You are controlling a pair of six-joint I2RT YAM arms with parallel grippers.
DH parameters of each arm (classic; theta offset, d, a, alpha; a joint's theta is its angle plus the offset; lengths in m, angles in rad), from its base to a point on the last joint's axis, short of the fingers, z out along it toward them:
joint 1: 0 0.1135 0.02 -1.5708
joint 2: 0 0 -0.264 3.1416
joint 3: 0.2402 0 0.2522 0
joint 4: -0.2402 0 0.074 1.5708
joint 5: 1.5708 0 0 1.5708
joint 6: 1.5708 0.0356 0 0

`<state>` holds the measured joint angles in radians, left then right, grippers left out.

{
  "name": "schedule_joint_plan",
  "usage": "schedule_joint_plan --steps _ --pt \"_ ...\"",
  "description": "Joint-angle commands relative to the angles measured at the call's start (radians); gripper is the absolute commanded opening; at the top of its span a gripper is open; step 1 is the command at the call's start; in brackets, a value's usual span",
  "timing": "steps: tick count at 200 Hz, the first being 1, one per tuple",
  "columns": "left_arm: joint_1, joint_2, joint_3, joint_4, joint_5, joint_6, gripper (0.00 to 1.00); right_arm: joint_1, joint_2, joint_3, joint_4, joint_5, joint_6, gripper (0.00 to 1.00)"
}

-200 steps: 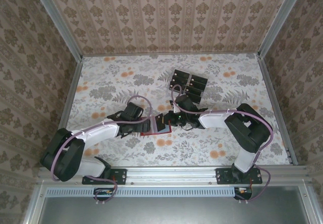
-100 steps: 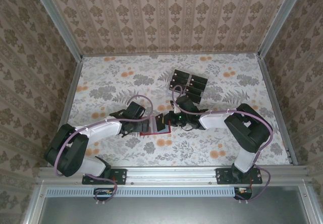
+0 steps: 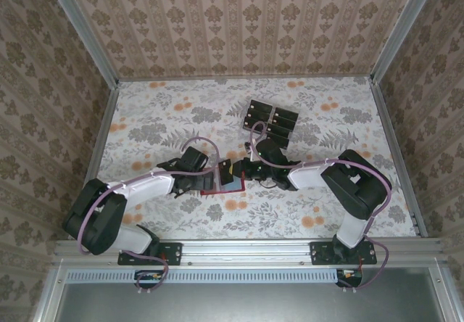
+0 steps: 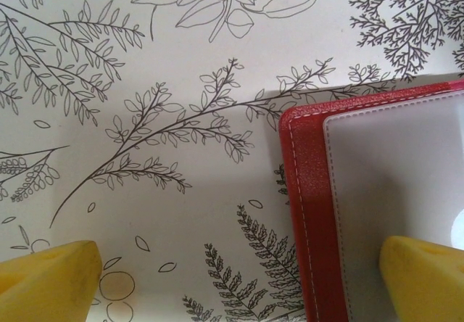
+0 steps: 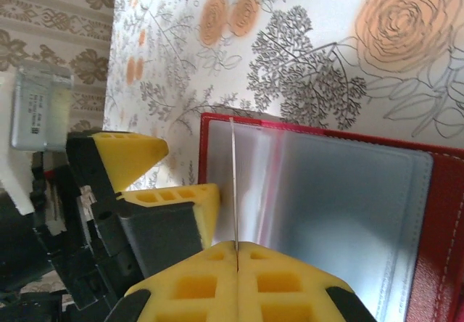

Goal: Put the credit cards into the card holder
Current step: Insert the credit card into the card slot.

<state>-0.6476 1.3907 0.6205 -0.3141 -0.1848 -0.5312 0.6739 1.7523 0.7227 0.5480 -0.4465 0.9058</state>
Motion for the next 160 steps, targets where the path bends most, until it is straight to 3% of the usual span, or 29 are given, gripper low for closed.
schedule_joint_plan --steps 1,160 --pt "-0.004 -0.012 -0.023 -0.038 -0.022 -0.020 1.00 -0.004 0.010 -0.025 0.095 0.000 0.041 0.00" --pt "-0.004 -0.004 -0.022 -0.028 -0.018 -0.013 1.00 0.007 0.123 -0.068 0.249 0.025 0.106 0.00"
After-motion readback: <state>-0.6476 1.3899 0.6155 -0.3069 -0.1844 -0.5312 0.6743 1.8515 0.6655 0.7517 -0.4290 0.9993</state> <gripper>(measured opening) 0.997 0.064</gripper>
